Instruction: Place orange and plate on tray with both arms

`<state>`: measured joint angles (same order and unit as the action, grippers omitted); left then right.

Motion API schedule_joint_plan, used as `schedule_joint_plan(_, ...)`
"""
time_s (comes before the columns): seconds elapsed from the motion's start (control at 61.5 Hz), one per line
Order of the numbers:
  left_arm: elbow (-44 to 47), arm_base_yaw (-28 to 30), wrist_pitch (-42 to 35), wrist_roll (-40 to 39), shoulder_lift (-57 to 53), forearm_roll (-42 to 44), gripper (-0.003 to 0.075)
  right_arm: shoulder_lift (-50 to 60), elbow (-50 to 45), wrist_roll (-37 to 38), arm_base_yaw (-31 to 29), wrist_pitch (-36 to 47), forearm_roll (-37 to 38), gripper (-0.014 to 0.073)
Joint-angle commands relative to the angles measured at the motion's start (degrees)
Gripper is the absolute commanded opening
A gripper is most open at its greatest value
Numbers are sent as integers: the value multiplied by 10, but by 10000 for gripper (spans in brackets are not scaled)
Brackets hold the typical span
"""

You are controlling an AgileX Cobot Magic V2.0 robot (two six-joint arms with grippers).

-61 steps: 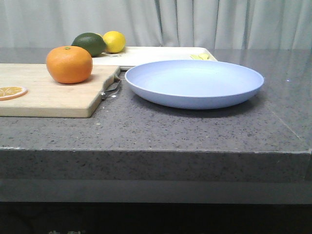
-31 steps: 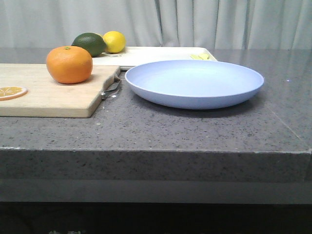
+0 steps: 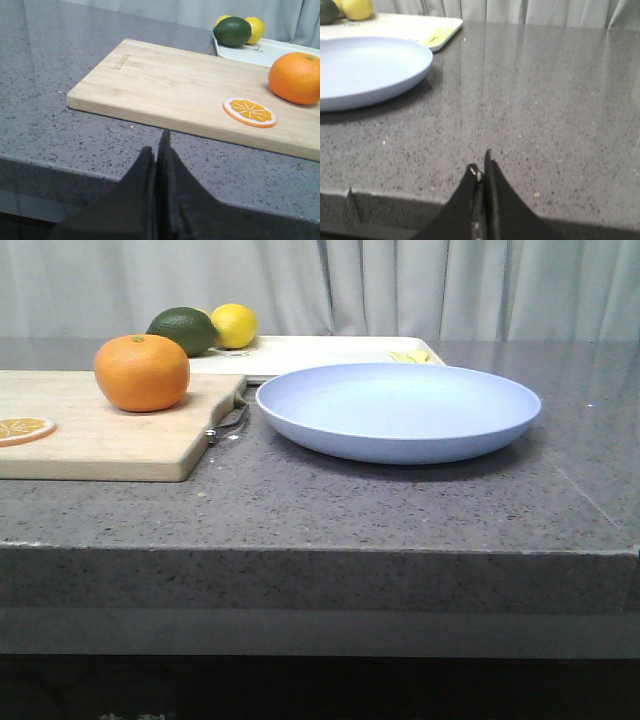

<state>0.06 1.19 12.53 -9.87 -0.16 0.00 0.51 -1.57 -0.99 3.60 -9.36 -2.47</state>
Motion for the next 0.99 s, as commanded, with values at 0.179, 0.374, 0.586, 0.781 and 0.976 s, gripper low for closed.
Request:
schedule_joint_plan(0.179,3,2,-132,-4,-12,-6,-18,13,20,-1,-1,101,-1,-59)
schedule_joint_plan(0.374,-23,2,-251,-3,-10,27,-17,4,101,-1,-1,67,-1,-59)
schedule_joint_plan(0.586,-167,2,-128,-3,59,60,-17,-103,251,-1,-1,-25,-1,-59)
schedule_joint_plan(0.781,-277,2,-90,-3,212,63,-18,-261,347,-1,-1,-45,-1,-59)
schedule_joint_plan(0.976,-304,2,-99,-3,294,63,-18,-336,374,-1,-1,-34,-1,-52)
